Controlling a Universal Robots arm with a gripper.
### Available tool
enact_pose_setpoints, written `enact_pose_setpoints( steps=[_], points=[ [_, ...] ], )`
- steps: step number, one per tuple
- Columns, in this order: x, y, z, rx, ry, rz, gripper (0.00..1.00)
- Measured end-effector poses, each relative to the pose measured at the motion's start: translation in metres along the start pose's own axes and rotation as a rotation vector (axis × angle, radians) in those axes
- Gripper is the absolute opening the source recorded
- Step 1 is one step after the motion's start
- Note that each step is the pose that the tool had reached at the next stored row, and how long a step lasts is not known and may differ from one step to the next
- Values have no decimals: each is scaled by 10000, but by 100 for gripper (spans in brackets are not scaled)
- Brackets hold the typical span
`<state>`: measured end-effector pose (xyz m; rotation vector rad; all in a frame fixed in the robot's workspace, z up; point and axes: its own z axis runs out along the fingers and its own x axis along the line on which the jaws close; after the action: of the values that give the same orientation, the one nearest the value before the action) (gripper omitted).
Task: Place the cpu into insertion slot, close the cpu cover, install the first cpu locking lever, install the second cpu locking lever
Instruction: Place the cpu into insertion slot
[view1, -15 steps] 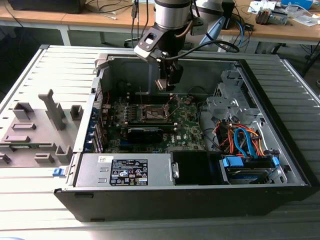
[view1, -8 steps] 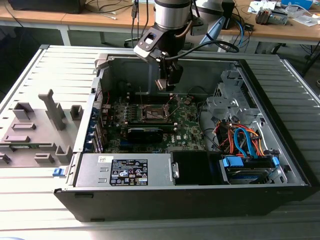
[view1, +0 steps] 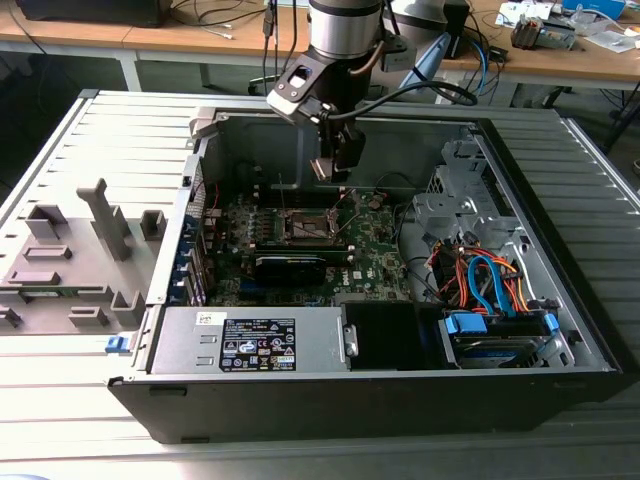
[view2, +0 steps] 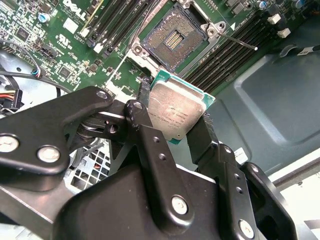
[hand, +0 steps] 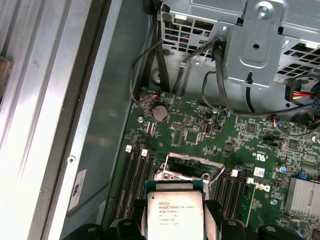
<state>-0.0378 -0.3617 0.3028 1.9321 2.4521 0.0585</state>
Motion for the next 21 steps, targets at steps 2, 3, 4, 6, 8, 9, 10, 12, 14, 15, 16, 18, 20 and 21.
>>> enact_pose_setpoints(
  steps=[2, 3, 4, 6, 8, 9, 10, 12, 14, 15, 16, 18, 20, 21],
  points=[
    [0, 0, 0, 0, -2, 49, 55],
    [0, 0, 0, -1, -3, 64, 55],
    [0, 0, 0, -1, -4, 82, 55],
    [0, 0, 1, -1, -5, 113, 55],
    [0, 0, 1, -1, -7, 153, 55],
    [0, 0, 1, -1, -7, 167, 55],
    [0, 0, 1, -2, -8, 186, 55],
    [0, 0, 1, -2, -10, 227, 55],
    [0, 0, 2, -2, -11, 259, 55],
    [0, 0, 2, -2, -12, 281, 55],
    [0, 0, 2, -3, -13, 307, 55],
    [0, 0, 2, -3, -15, 338, 55],
    [0, 0, 2, -3, -16, 380, 55],
    [0, 0, 3, -3, -18, 416, 55]
  ],
)
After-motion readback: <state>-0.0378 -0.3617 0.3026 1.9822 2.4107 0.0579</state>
